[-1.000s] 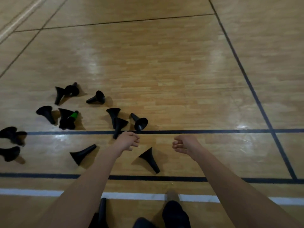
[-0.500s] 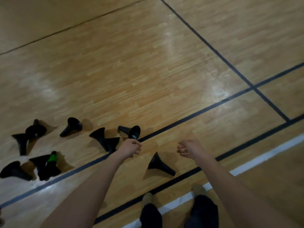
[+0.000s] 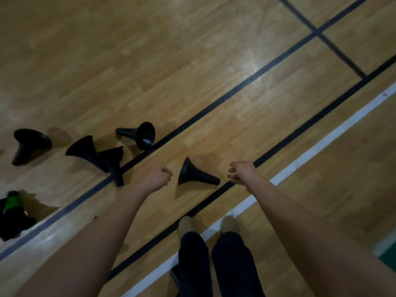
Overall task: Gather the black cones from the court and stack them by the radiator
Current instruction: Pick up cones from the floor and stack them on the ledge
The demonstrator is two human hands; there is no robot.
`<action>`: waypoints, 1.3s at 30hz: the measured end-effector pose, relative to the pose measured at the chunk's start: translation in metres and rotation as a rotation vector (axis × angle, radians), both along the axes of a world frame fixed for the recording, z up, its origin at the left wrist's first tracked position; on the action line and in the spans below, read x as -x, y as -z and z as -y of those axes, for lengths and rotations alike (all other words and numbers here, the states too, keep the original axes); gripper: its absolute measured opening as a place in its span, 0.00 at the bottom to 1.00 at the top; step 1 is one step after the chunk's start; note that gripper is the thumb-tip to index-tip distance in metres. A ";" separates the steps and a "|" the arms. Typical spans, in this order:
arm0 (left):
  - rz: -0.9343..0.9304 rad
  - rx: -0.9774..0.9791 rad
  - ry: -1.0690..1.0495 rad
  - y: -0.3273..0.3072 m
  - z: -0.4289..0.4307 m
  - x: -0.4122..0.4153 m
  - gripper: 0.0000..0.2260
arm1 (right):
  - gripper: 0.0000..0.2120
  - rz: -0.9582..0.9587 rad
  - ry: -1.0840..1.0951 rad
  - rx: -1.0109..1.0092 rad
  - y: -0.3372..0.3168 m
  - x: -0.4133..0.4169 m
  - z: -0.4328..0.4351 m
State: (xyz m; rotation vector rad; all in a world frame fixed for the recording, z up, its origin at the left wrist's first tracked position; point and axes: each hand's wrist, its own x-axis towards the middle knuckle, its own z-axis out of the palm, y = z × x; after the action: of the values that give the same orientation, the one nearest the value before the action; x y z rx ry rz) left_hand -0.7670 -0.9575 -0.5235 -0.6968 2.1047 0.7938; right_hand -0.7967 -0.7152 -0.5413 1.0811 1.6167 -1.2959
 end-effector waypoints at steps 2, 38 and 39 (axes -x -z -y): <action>0.013 0.021 0.037 0.036 -0.001 -0.001 0.13 | 0.17 0.013 0.018 -0.005 0.036 -0.011 0.000; -0.224 0.084 0.178 0.150 -0.032 0.011 0.17 | 0.15 0.135 0.287 0.052 0.212 -0.049 -0.022; -0.232 0.085 0.165 0.128 -0.036 0.009 0.17 | 0.15 0.122 0.280 0.056 0.190 -0.049 -0.025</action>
State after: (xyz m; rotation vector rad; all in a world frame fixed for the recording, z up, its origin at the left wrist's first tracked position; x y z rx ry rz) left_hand -0.7764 -0.9219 -0.6520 -0.4856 2.3820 0.7249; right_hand -0.7478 -0.6899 -0.7318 1.3605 1.3659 -1.4150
